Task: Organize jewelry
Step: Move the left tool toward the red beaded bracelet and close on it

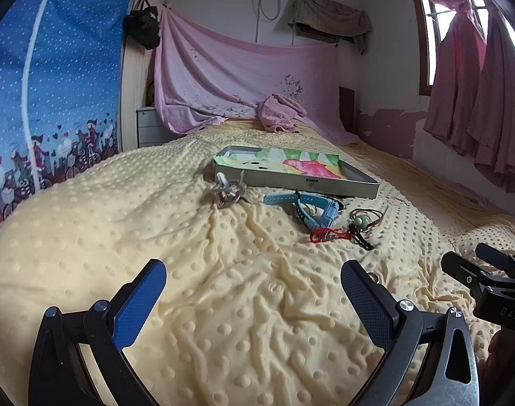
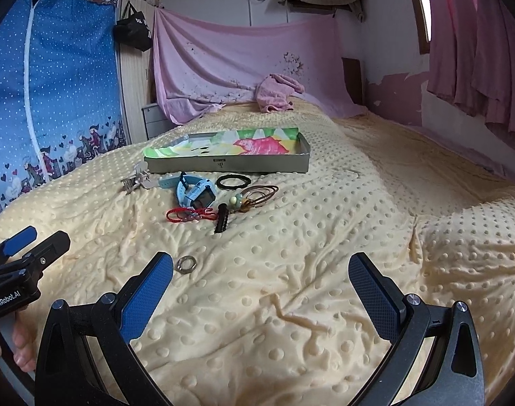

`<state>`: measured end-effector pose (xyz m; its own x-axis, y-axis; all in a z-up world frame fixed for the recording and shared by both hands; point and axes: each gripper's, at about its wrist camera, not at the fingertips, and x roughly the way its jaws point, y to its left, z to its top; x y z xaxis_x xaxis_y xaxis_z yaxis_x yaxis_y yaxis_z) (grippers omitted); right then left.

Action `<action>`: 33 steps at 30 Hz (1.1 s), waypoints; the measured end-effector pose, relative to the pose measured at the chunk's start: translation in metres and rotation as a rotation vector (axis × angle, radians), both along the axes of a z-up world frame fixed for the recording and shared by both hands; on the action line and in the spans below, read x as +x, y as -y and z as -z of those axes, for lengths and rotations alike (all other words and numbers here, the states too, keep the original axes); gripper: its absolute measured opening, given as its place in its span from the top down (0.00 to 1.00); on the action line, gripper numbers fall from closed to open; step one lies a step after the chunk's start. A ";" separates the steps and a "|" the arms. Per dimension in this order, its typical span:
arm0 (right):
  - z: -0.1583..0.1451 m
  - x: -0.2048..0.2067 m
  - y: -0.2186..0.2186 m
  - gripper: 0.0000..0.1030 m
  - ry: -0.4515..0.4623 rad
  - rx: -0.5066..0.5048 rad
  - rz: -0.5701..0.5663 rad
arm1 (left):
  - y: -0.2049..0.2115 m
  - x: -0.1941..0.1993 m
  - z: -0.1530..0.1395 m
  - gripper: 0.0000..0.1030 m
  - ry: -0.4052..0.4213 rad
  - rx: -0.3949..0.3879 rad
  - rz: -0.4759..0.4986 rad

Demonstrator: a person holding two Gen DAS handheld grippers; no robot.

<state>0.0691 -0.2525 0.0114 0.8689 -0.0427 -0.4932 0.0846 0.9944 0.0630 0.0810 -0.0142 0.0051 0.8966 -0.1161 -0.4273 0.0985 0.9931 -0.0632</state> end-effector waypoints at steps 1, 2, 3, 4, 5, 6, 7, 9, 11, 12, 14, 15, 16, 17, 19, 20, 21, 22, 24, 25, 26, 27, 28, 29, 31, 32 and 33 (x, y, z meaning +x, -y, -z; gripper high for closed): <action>-0.001 0.004 0.000 0.01 -0.003 -0.001 -0.004 | 0.002 0.002 -0.001 0.00 0.002 0.007 0.006; -0.002 0.009 0.001 0.01 -0.008 -0.001 -0.009 | 0.004 0.006 -0.002 0.00 0.001 0.012 0.015; -0.003 0.015 0.002 0.01 -0.013 -0.001 -0.012 | 0.006 0.011 -0.003 0.00 -0.001 0.013 0.026; -0.004 0.019 0.003 0.01 -0.015 -0.001 -0.012 | 0.006 0.015 -0.003 0.00 -0.005 0.011 0.033; -0.004 0.024 0.004 0.01 -0.019 0.004 -0.014 | 0.007 0.020 -0.003 0.00 -0.011 0.009 0.045; -0.004 0.029 0.007 0.01 -0.027 0.019 -0.018 | 0.009 0.024 -0.002 0.00 -0.019 0.007 0.054; -0.003 0.034 0.011 0.01 -0.038 0.039 -0.021 | 0.010 0.028 -0.001 0.00 -0.024 0.006 0.064; 0.000 0.041 0.016 0.01 -0.060 0.076 -0.027 | 0.013 0.036 0.002 0.02 -0.038 0.000 0.086; 0.004 0.047 0.019 0.01 -0.080 0.103 -0.034 | 0.016 0.043 0.004 0.05 -0.057 -0.004 0.106; 0.007 0.050 0.019 0.01 -0.092 0.113 -0.039 | 0.017 0.048 0.006 0.09 -0.069 -0.005 0.114; 0.011 0.055 0.018 0.06 -0.111 0.117 -0.048 | 0.019 0.054 0.009 0.14 -0.083 -0.008 0.117; 0.013 0.058 0.017 0.08 -0.120 0.118 -0.055 | 0.019 0.058 0.010 0.16 -0.092 -0.014 0.119; 0.014 0.061 0.016 0.13 -0.126 0.117 -0.059 | 0.019 0.061 0.012 0.17 -0.098 -0.021 0.120; 0.015 0.063 0.014 0.17 -0.131 0.118 -0.065 | 0.020 0.064 0.012 0.17 -0.104 -0.029 0.121; 0.016 0.069 0.012 0.18 -0.136 0.123 -0.078 | 0.020 0.069 0.014 0.18 -0.112 -0.039 0.123; 0.016 0.073 0.011 0.18 -0.134 0.121 -0.084 | 0.021 0.070 0.014 0.20 -0.114 -0.042 0.125; 0.015 0.074 0.011 0.18 -0.132 0.120 -0.089 | 0.021 0.072 0.014 0.21 -0.115 -0.043 0.127; 0.015 0.077 0.010 0.19 -0.128 0.117 -0.094 | 0.022 0.074 0.014 0.21 -0.114 -0.043 0.128; 0.013 0.084 0.006 0.26 -0.121 0.101 -0.109 | 0.023 0.078 0.014 0.23 -0.112 -0.045 0.130; 0.012 0.087 0.005 0.30 -0.121 0.095 -0.115 | 0.023 0.080 0.014 0.24 -0.114 -0.047 0.132; 0.014 0.093 0.003 0.32 -0.122 0.091 -0.127 | 0.024 0.083 0.015 0.27 -0.116 -0.051 0.136; 0.014 0.095 0.004 0.33 -0.126 0.094 -0.134 | 0.024 0.086 0.015 0.29 -0.122 -0.054 0.138; 0.016 0.099 0.003 0.36 -0.131 0.097 -0.144 | 0.024 0.090 0.016 0.30 -0.127 -0.059 0.142; 0.017 0.102 0.004 0.41 -0.134 0.103 -0.154 | 0.023 0.093 0.017 0.33 -0.134 -0.068 0.150; 0.020 0.108 0.004 0.47 -0.142 0.114 -0.174 | 0.024 0.099 0.018 0.37 -0.145 -0.081 0.162; 0.021 0.110 0.004 0.51 -0.142 0.120 -0.185 | 0.025 0.103 0.020 0.40 -0.152 -0.088 0.173; 0.022 0.113 0.004 0.53 -0.145 0.127 -0.200 | 0.026 0.106 0.020 0.44 -0.158 -0.093 0.186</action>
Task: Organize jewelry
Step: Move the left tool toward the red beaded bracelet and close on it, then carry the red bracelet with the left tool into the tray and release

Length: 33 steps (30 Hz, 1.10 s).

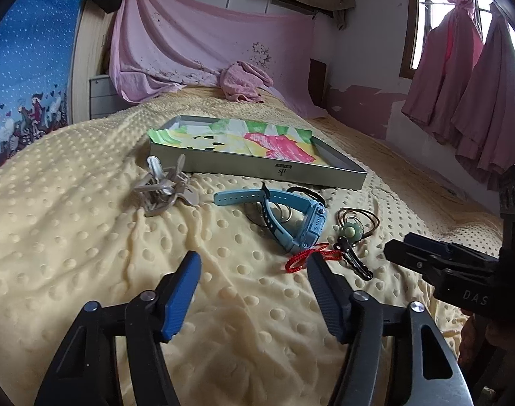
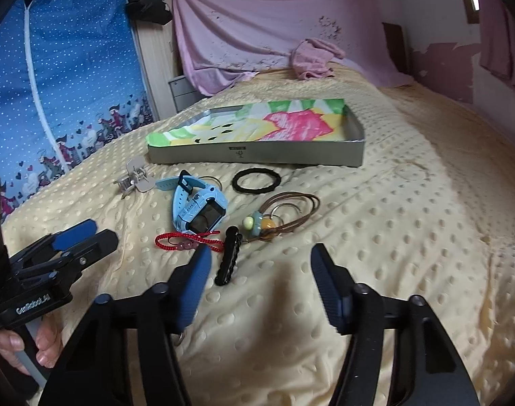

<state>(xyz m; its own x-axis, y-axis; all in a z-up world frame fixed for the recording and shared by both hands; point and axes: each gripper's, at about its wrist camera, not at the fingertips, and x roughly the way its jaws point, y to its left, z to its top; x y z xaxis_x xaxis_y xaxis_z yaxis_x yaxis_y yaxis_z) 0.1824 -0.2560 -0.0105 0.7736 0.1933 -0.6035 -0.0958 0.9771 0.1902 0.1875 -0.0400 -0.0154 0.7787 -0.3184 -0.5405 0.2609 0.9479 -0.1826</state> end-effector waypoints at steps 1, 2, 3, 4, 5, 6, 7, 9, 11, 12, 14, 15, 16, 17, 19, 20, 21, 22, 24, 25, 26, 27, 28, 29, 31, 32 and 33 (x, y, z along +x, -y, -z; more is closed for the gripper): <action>0.001 0.002 -0.001 0.58 -0.002 0.006 -0.013 | 0.001 0.002 0.001 0.46 -0.005 -0.004 0.011; 0.002 0.006 -0.002 0.63 -0.007 0.012 -0.031 | 0.003 0.006 0.002 0.50 -0.012 -0.010 0.028; 0.004 0.007 -0.003 0.65 -0.011 0.015 -0.041 | 0.004 0.008 0.003 0.54 -0.018 -0.014 0.043; 0.006 0.010 -0.005 0.68 -0.017 0.015 -0.053 | 0.006 0.010 0.005 0.55 -0.026 -0.019 0.064; 0.008 0.012 -0.007 0.71 -0.022 0.017 -0.065 | 0.008 0.013 0.006 0.57 -0.033 -0.023 0.083; 0.010 0.013 -0.008 0.72 -0.027 0.018 -0.075 | 0.011 0.016 0.008 0.61 -0.040 -0.025 0.102; 0.012 0.015 -0.010 0.73 -0.034 0.018 -0.085 | 0.014 0.018 0.009 0.63 -0.047 -0.026 0.122; 0.015 0.017 -0.014 0.77 -0.047 0.019 -0.103 | 0.018 0.023 0.012 0.70 -0.058 -0.027 0.152; 0.018 0.019 -0.016 0.79 -0.056 0.018 -0.115 | 0.022 0.027 0.014 0.72 -0.069 -0.028 0.180; 0.019 0.020 -0.017 0.79 -0.059 0.017 -0.119 | 0.024 0.029 0.015 0.73 -0.070 -0.030 0.190; 0.021 0.023 -0.019 0.79 -0.067 0.016 -0.130 | 0.027 0.032 0.017 0.74 -0.077 -0.033 0.211; 0.022 0.024 -0.020 0.79 -0.071 0.014 -0.136 | 0.029 0.033 0.017 0.77 -0.081 -0.035 0.220; 0.023 0.025 -0.022 0.79 -0.076 0.011 -0.139 | 0.029 0.033 0.018 0.79 -0.086 -0.036 0.227; 0.024 0.026 -0.023 0.79 -0.081 0.008 -0.143 | 0.029 0.034 0.019 0.85 -0.091 -0.035 0.228; 0.027 0.029 -0.025 0.79 -0.092 0.000 -0.150 | 0.028 0.036 0.022 0.90 -0.108 -0.038 0.225; 0.028 0.030 -0.027 0.79 -0.097 -0.003 -0.152 | 0.027 0.036 0.022 0.91 -0.109 -0.042 0.225; 0.028 0.031 -0.026 0.79 -0.100 -0.007 -0.153 | 0.027 0.036 0.022 0.93 -0.108 -0.044 0.225; 0.028 0.031 -0.027 0.79 -0.103 -0.013 -0.154 | 0.026 0.034 0.021 0.94 -0.105 -0.047 0.230; 0.028 0.031 -0.030 0.85 -0.109 -0.032 -0.151 | 0.029 0.031 0.020 0.95 -0.102 -0.033 0.235; 0.028 0.029 -0.030 0.85 -0.105 -0.030 -0.153 | 0.029 0.030 0.019 0.95 -0.102 -0.027 0.234; 0.027 0.028 -0.029 0.89 -0.103 -0.028 -0.153 | 0.030 0.028 0.018 0.95 -0.102 -0.018 0.233; 0.026 0.027 -0.028 0.89 -0.099 -0.021 -0.154 | 0.031 0.025 0.017 0.95 -0.102 -0.012 0.229; 0.025 0.025 -0.027 0.91 -0.093 -0.013 -0.157 | 0.031 0.024 0.016 0.95 -0.101 -0.012 0.225; 0.022 0.022 -0.026 0.96 -0.083 -0.005 -0.158 | 0.030 0.021 0.014 0.95 -0.099 -0.017 0.219; 0.019 0.017 -0.023 0.96 -0.062 0.007 -0.157 | 0.026 0.015 0.008 0.95 -0.088 -0.041 0.212; 0.016 0.014 -0.022 0.96 -0.049 0.013 -0.157 | 0.025 0.012 0.005 0.95 -0.080 -0.051 0.211; 0.013 0.012 -0.021 0.96 -0.039 0.018 -0.159 | 0.024 0.008 0.001 0.95 -0.070 -0.056 0.212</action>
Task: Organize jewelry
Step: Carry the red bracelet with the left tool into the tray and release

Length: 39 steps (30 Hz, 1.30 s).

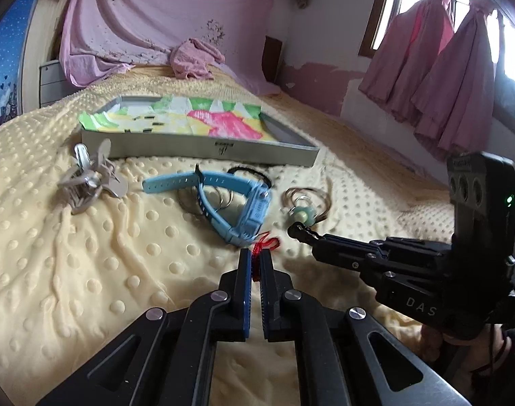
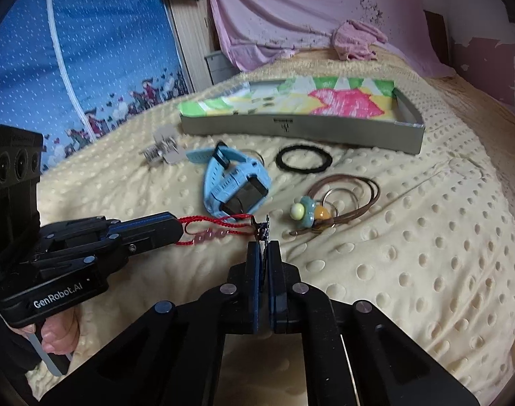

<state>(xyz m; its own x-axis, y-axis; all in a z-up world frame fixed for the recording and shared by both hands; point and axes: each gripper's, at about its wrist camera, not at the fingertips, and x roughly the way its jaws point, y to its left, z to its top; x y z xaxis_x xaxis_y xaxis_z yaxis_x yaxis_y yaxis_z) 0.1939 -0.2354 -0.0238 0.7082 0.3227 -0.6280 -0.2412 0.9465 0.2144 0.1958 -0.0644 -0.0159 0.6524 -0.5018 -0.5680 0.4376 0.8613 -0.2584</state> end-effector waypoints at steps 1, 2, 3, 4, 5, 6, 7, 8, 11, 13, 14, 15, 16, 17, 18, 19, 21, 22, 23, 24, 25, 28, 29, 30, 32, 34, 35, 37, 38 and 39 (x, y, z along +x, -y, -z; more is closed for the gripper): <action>-0.002 -0.002 0.001 0.96 0.004 0.002 0.000 | 0.000 -0.001 -0.002 0.95 0.004 -0.002 0.001; -0.003 -0.003 0.001 0.96 0.007 0.004 0.001 | 0.000 -0.003 -0.005 0.95 0.009 -0.002 0.002; -0.004 -0.004 0.002 0.96 0.014 0.010 0.003 | 0.001 -0.005 -0.009 0.95 0.017 -0.003 0.000; -0.006 -0.005 0.004 0.96 0.023 0.017 0.007 | 0.001 -0.006 -0.012 0.95 0.023 -0.005 -0.002; -0.008 -0.006 0.005 0.96 0.030 0.021 0.011 | 0.001 -0.007 -0.015 0.95 0.030 -0.010 -0.003; -0.011 -0.006 0.008 0.96 0.041 0.030 0.018 | 0.001 -0.007 -0.021 0.95 0.042 -0.020 -0.005; -0.016 -0.005 0.011 0.96 0.056 0.039 0.028 | 0.001 -0.006 -0.026 0.95 0.053 -0.032 -0.009; -0.020 -0.002 0.013 0.96 0.067 0.043 0.036 | 0.001 -0.004 -0.032 0.95 0.064 -0.046 -0.014; -0.030 0.010 0.018 0.96 0.082 0.051 0.053 | 0.004 0.008 -0.046 0.95 0.099 -0.068 -0.045; -0.039 0.027 0.025 0.96 0.101 0.051 0.069 | 0.007 0.025 -0.053 0.95 0.116 -0.081 -0.079; -0.043 0.034 0.027 0.96 0.106 0.055 0.075 | 0.007 0.034 -0.055 0.95 0.119 -0.087 -0.091; -0.047 0.046 0.031 0.96 0.111 0.062 0.084 | 0.008 0.045 -0.057 0.95 0.123 -0.088 -0.106; -0.049 0.056 0.033 0.96 0.115 0.065 0.091 | 0.008 0.058 -0.059 0.95 0.127 -0.089 -0.119; -0.052 0.069 0.036 0.96 0.119 0.062 0.099 | 0.008 0.069 -0.061 0.95 0.127 -0.091 -0.127; -0.054 0.081 0.038 0.96 0.121 0.057 0.104 | 0.008 0.082 -0.062 0.95 0.125 -0.094 -0.134; -0.056 0.094 0.039 0.96 0.122 0.055 0.110 | 0.008 0.097 -0.062 0.95 0.122 -0.096 -0.142; -0.056 0.117 0.041 0.96 0.114 0.056 0.117 | 0.007 0.121 -0.060 0.95 0.111 -0.094 -0.153; -0.055 0.127 0.041 0.96 0.107 0.054 0.120 | 0.007 0.134 -0.057 0.95 0.096 -0.089 -0.163; -0.052 0.141 0.040 0.96 0.092 0.049 0.124 | 0.006 0.148 -0.052 0.95 0.072 -0.084 -0.168; -0.048 0.149 0.039 0.96 0.079 0.044 0.126 | 0.006 0.159 -0.047 0.95 0.050 -0.076 -0.176; -0.045 0.157 0.037 0.96 0.065 0.042 0.128 | 0.006 0.166 -0.043 0.95 0.035 -0.066 -0.187; -0.028 0.179 0.033 0.96 0.005 0.035 0.132 | 0.006 0.182 -0.028 0.95 -0.014 -0.045 -0.200; -0.023 0.183 0.031 0.96 -0.009 0.032 0.133 | 0.006 0.184 -0.024 0.95 -0.021 -0.035 -0.200; -0.019 0.188 0.030 0.96 -0.027 0.032 0.133 | 0.008 0.187 -0.020 0.95 -0.028 -0.022 -0.197; -0.014 0.193 0.028 0.96 -0.037 0.033 0.134 | 0.010 0.189 -0.012 0.95 -0.043 -0.001 -0.195; -0.009 0.191 0.026 0.95 -0.036 0.025 0.130 | 0.011 0.190 -0.006 0.95 -0.060 0.005 -0.192; -0.010 0.192 0.024 0.95 -0.038 0.021 0.127 | 0.012 0.189 -0.005 0.95 -0.061 0.011 -0.190; -0.008 0.193 0.023 0.95 -0.045 0.014 0.120 | 0.014 0.186 -0.006 0.95 -0.047 0.027 -0.191; -0.008 0.194 0.022 0.95 -0.046 0.009 0.119 | 0.015 0.185 -0.006 0.95 -0.045 0.029 -0.187; -0.008 0.194 0.023 0.95 -0.048 0.005 0.117 | 0.016 0.185 -0.006 0.95 -0.044 0.031 -0.188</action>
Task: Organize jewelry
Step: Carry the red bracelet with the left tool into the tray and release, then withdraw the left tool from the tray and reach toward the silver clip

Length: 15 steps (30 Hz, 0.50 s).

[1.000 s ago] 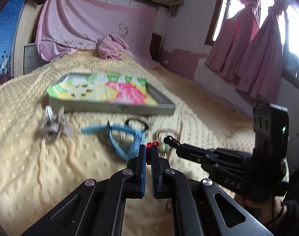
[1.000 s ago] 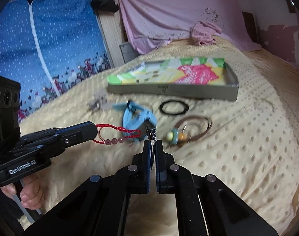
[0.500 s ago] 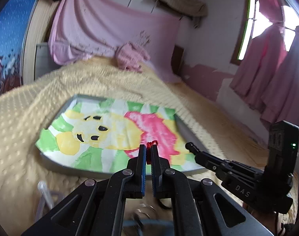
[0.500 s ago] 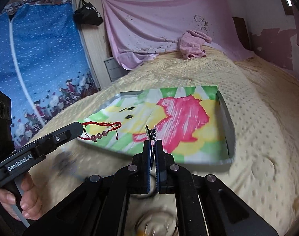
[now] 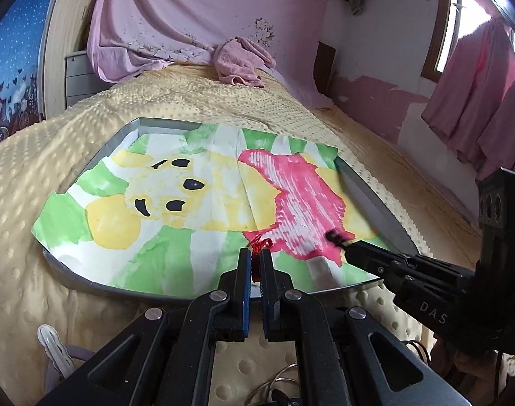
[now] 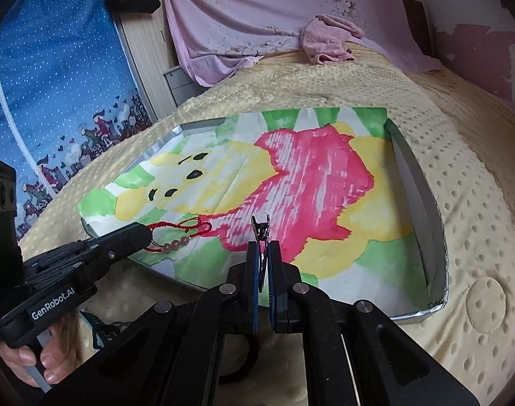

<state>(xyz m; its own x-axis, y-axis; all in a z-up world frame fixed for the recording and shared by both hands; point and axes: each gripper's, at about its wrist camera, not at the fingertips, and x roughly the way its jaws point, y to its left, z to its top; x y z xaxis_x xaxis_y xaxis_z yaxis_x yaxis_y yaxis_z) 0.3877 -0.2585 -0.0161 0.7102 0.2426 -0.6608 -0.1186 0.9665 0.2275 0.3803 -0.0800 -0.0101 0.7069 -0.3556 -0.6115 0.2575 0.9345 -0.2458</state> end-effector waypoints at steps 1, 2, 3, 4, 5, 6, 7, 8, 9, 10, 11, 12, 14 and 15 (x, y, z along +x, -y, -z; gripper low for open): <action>0.000 0.000 -0.001 0.93 -0.003 -0.003 -0.002 | 0.001 -0.001 0.000 0.95 -0.001 0.004 -0.002; 0.000 -0.001 0.000 0.88 -0.004 -0.004 -0.005 | 0.001 -0.001 -0.001 0.95 -0.001 0.006 -0.003; 0.000 -0.001 0.000 0.85 -0.003 -0.008 -0.005 | 0.000 -0.001 -0.001 0.95 -0.001 0.005 -0.007; -0.001 -0.002 -0.001 0.77 0.001 -0.012 -0.005 | 0.000 -0.002 -0.001 0.95 0.000 0.003 -0.010; -0.002 -0.005 -0.001 0.70 0.010 -0.015 -0.002 | -0.001 -0.002 -0.002 0.95 0.001 -0.001 -0.014; -0.004 -0.008 0.002 0.69 0.021 -0.015 0.002 | -0.002 -0.003 -0.003 0.94 0.003 -0.006 -0.019; -0.005 -0.012 0.003 0.69 0.035 -0.013 0.006 | -0.004 -0.005 -0.003 0.94 0.005 -0.015 -0.024; -0.007 -0.017 0.005 0.69 0.050 -0.012 0.014 | -0.006 -0.006 -0.004 0.91 0.005 -0.022 -0.024; -0.009 -0.022 0.008 0.68 0.063 -0.011 0.023 | -0.006 -0.008 -0.005 0.87 0.006 -0.025 -0.023; -0.012 -0.028 0.011 0.65 0.082 -0.008 0.036 | -0.007 -0.011 -0.006 0.85 0.011 -0.028 -0.025; -0.014 -0.033 0.014 0.60 0.097 -0.003 0.046 | -0.008 -0.014 -0.008 0.77 0.017 -0.031 -0.029; -0.017 -0.039 0.018 0.57 0.115 0.003 0.059 | -0.009 -0.017 -0.010 0.67 0.025 -0.037 -0.035; -0.022 -0.051 0.025 0.54 0.142 0.010 0.079 | -0.012 -0.026 -0.014 0.48 0.043 -0.054 -0.048; -0.026 -0.057 0.028 0.53 0.159 0.013 0.087 | -0.014 -0.032 -0.017 0.42 0.058 -0.064 -0.057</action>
<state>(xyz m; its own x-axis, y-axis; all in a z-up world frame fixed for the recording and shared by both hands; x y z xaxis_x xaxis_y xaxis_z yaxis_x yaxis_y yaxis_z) 0.3306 -0.2867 0.0094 0.8241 0.1834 -0.5360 -0.0696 0.9718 0.2254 0.3486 -0.0660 0.0065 0.7606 -0.3511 -0.5460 0.2199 0.9307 -0.2921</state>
